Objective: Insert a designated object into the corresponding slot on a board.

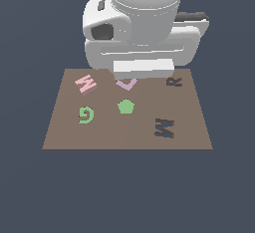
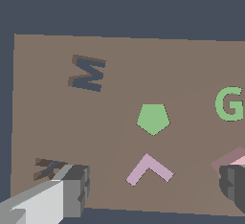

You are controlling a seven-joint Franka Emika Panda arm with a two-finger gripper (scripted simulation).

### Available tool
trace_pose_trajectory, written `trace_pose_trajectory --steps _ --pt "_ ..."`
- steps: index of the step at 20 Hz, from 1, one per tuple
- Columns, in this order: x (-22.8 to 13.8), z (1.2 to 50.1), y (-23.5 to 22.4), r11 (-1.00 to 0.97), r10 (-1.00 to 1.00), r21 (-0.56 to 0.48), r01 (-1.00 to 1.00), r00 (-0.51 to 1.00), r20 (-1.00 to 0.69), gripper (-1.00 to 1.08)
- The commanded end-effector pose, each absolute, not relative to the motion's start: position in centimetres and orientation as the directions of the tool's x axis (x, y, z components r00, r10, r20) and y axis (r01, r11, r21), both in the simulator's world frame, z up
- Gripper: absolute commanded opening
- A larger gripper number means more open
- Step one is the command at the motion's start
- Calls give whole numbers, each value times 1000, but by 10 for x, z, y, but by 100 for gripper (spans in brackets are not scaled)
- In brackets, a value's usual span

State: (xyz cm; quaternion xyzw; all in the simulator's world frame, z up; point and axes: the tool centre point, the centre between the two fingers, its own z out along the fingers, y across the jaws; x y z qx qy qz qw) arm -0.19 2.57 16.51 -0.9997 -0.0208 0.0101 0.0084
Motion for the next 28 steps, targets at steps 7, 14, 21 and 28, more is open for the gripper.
trace_pose_trajectory --steps 7,14,21,28 --pt "-1 161 19 -1000 4 -16 4 1000 -19 100" --pt "1 145 -8 -991 -136 -12 -137 991 -17 100" --pt "-6 116 -55 -924 -381 -6 -381 924 -13 100" --pt "-30 83 -106 -770 -637 -1 -637 770 -5 100"
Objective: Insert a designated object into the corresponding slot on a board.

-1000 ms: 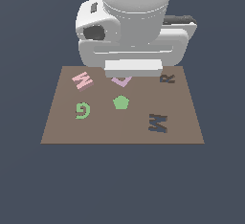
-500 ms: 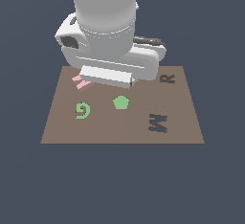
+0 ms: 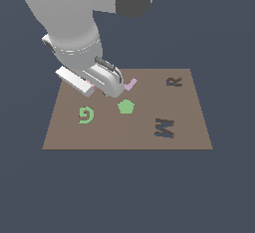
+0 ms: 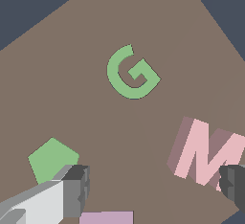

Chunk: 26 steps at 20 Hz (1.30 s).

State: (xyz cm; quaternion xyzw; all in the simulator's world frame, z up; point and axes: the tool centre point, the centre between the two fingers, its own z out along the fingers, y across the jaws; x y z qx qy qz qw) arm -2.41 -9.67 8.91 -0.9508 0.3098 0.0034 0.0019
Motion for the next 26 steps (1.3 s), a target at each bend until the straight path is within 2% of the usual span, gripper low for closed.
trace_pose_trajectory --steps 1,12,26 --pt "-34 79 -112 -748 -664 0 -664 748 -5 100" --pt "-66 51 -145 -565 -825 1 -825 565 1 100" --pt "-67 42 -145 -559 -829 0 -829 559 0 100"
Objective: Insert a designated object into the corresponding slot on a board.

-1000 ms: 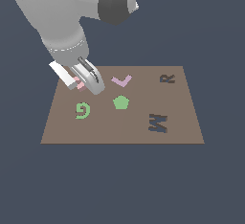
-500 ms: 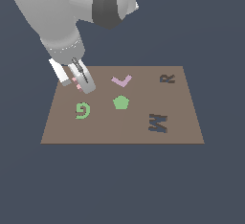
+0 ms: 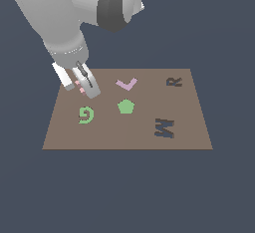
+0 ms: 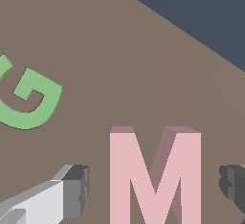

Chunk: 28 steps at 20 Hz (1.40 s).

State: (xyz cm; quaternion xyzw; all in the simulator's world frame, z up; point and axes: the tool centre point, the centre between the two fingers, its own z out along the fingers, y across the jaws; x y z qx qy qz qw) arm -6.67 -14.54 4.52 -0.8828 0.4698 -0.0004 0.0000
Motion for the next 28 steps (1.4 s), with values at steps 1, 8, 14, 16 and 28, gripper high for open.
trace_pose_trajectory --steps 1,8,14,16,28 --pt "-67 38 -145 -559 -829 0 -829 559 0 100" --pt "-67 30 -145 -560 -828 0 -828 560 0 -100" --pt "-67 30 -145 -560 -828 0 -828 560 0 -100" --pt "-67 30 -145 -560 -828 0 -828 560 0 -100" --pt "-54 31 -147 -628 -778 -1 -778 628 0 -100"
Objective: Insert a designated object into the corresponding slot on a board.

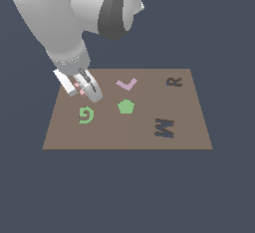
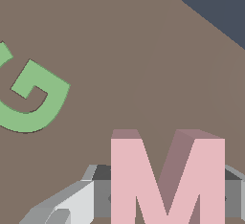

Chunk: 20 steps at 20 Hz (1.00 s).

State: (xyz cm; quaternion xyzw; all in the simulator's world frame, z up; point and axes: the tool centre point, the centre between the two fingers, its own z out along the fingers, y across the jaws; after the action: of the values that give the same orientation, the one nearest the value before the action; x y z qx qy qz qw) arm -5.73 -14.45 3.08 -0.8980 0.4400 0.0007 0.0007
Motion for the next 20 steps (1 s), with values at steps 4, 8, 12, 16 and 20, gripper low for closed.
trace_pose_trajectory --steps 4,8,12,16,20 --pt "-41 31 -148 -689 -725 -1 -725 689 0 -100" --pt "-23 32 -148 -765 -644 0 -644 765 1 -100" --pt "0 33 -145 -848 -530 0 -530 848 1 -100" --pt "26 34 -136 -927 -375 0 -375 927 1 -100" --pt "55 35 -121 -983 -181 0 -181 983 1 -100"
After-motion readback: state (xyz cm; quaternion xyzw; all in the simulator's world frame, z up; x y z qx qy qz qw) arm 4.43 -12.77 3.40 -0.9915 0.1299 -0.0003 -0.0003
